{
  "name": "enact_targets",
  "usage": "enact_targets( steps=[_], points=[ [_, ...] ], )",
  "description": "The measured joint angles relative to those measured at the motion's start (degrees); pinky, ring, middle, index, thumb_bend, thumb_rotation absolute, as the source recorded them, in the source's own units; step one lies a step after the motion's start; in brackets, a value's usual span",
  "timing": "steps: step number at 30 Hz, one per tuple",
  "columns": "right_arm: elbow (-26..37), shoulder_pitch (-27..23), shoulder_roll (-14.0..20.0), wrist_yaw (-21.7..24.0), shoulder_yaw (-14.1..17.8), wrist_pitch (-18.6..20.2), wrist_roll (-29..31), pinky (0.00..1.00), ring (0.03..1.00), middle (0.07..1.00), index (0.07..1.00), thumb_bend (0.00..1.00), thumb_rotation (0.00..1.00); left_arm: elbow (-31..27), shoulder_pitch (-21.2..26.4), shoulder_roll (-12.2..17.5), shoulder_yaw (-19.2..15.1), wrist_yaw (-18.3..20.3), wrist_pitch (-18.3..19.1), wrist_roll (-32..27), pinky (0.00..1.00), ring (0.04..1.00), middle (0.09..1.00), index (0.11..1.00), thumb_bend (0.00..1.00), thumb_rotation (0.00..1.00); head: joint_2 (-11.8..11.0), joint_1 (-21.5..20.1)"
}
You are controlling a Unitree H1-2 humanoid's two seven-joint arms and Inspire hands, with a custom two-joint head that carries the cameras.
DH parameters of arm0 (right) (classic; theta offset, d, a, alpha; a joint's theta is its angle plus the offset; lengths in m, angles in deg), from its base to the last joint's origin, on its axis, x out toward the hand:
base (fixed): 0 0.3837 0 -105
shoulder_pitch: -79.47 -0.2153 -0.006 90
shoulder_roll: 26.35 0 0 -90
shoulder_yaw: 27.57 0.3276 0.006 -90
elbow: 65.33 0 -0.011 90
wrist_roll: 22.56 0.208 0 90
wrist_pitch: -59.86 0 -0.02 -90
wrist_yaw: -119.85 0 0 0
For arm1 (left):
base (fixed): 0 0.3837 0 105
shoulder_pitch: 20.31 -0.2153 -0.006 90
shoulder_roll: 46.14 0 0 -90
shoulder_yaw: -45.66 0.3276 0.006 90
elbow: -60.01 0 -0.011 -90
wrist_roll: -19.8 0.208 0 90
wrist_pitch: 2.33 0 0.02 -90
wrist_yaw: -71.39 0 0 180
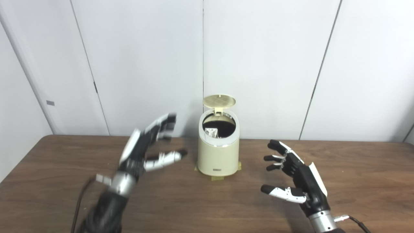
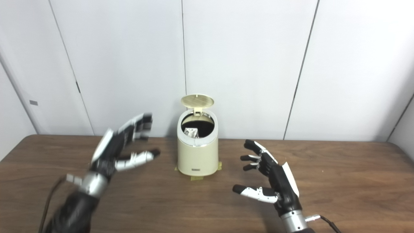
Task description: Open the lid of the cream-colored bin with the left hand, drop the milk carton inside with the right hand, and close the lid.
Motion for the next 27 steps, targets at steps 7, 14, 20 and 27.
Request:
enact_targets(
  steps=[7, 14, 20, 27],
  points=[
    [0.0, 0.0, -1.1, 0.6, 0.3, 1.2, -0.1, 0.56, 0.713, 0.853, 0.84, 0.79, 0.29, 2.7, 9.2, 0.7, 1.8, 2.5, 5.9, 0.6, 0.83, 0.918, 0.928, 0.905, 0.85, 0.29, -0.7, -0.3],
    [0.1, 0.0, -1.6, 1.3, 0.9, 1.2, -0.2, 0.56, 0.707, 0.852, 0.838, 0.78, 0.28, 8.3, 16.0, 0.9, 4.4, 3.7, 7.2, 3.4, 0.82, 0.91, 0.92, 0.917, 0.86, 0.27, -1.0, -0.5],
    [0.4, 0.0, -2.0, 1.8, 1.0, 1.2, -0.9, 0.54, 0.703, 0.851, 0.831, 0.77, 0.28, 13.3, 21.2, 1.1, 7.6, 4.1, 7.3, 8.1, 0.85, 0.935, 0.928, 0.912, 0.86, 0.32, -1.2, -0.9],
    [1.4, 0.0, -2.2, 2.0, 1.1, 1.2, -2.2, 0.52, 0.667, 0.824, 0.804, 0.76, 0.22, 16.6, 22.5, 1.8, 11.6, 4.3, 7.5, 14.6, 0.87, 0.979, 0.95, 0.927, 0.91, 0.36, -1.2, -1.4]
  ],
)
